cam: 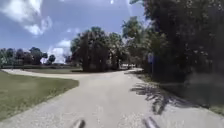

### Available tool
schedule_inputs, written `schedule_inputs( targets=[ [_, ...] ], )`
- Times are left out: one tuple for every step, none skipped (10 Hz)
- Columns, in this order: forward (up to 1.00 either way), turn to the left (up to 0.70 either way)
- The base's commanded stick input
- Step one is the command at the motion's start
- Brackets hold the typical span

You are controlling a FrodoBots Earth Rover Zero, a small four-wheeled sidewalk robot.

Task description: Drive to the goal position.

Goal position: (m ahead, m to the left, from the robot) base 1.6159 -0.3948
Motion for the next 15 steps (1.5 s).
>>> schedule_inputs(
  targets=[
    [0.50, -0.22],
    [0.50, 0.00],
    [0.50, 0.00],
    [0.50, 0.00],
    [0.50, 0.00],
    [0.50, 0.00],
    [0.50, 0.00],
    [0.50, 0.00],
    [0.50, 0.00],
    [0.50, 0.00],
    [0.50, 0.00],
    [0.50, 0.00],
    [0.50, 0.00],
    [0.50, 0.00],
    [0.50, 0.00]
  ],
)
